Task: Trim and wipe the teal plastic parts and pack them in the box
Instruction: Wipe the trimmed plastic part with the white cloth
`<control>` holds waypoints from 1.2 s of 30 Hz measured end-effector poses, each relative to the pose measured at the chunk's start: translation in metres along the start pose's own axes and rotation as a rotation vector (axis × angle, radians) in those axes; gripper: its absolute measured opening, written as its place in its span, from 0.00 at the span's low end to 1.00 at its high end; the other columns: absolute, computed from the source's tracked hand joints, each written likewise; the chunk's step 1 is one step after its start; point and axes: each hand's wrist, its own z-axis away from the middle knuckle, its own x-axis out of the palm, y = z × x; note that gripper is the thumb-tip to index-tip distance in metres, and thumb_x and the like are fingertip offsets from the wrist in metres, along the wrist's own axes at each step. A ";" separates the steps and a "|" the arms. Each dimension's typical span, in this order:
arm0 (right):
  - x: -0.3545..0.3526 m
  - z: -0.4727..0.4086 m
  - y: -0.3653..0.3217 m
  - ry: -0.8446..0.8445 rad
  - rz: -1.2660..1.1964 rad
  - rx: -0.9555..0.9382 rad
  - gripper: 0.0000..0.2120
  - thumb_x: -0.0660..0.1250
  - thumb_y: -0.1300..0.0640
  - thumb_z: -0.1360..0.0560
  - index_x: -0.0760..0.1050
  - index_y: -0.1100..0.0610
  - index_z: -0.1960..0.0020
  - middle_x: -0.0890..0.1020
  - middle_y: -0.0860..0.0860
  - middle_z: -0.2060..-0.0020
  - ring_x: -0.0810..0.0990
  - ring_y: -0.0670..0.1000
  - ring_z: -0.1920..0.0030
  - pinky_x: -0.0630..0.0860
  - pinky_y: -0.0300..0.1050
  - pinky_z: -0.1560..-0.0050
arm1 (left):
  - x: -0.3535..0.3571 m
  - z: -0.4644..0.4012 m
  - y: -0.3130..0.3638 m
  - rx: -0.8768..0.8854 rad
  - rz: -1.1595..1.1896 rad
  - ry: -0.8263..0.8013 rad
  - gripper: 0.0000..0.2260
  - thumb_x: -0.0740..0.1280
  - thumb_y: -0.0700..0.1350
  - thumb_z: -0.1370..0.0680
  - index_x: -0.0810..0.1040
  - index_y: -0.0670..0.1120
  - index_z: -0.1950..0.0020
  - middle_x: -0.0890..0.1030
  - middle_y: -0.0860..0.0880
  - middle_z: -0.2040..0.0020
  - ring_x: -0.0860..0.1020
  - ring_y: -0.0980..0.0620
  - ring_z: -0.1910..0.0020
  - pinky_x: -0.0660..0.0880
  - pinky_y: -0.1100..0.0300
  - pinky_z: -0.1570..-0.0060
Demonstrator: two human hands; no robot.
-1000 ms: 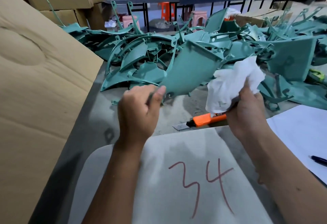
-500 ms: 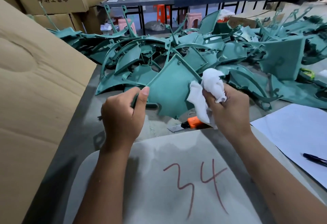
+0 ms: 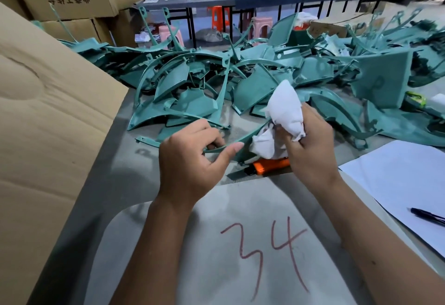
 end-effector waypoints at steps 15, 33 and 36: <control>-0.003 -0.003 0.021 0.035 0.044 -0.071 0.14 0.72 0.75 0.30 0.80 0.57 0.61 0.75 0.31 0.61 0.74 0.37 0.60 0.66 0.29 0.59 | 0.005 0.000 0.000 0.097 -0.125 -0.086 0.16 0.68 0.49 0.19 0.72 0.50 0.66 0.67 0.56 0.66 0.67 0.48 0.67 0.65 0.51 0.68; -0.006 -0.001 0.020 0.138 -0.059 0.175 0.19 0.67 0.62 0.24 0.67 0.44 0.66 0.74 0.37 0.72 0.71 0.38 0.69 0.64 0.29 0.67 | 0.005 0.004 0.003 -0.122 0.023 0.161 0.20 0.63 0.49 0.18 0.66 0.44 0.68 0.66 0.51 0.71 0.67 0.45 0.69 0.64 0.46 0.65; -0.012 -0.003 0.020 0.327 -0.330 0.456 0.18 0.65 0.59 0.24 0.67 0.47 0.71 0.70 0.41 0.74 0.67 0.44 0.70 0.65 0.41 0.67 | 0.004 0.005 0.002 -0.185 0.085 0.264 0.20 0.61 0.49 0.17 0.73 0.44 0.68 0.72 0.51 0.71 0.71 0.45 0.69 0.68 0.46 0.66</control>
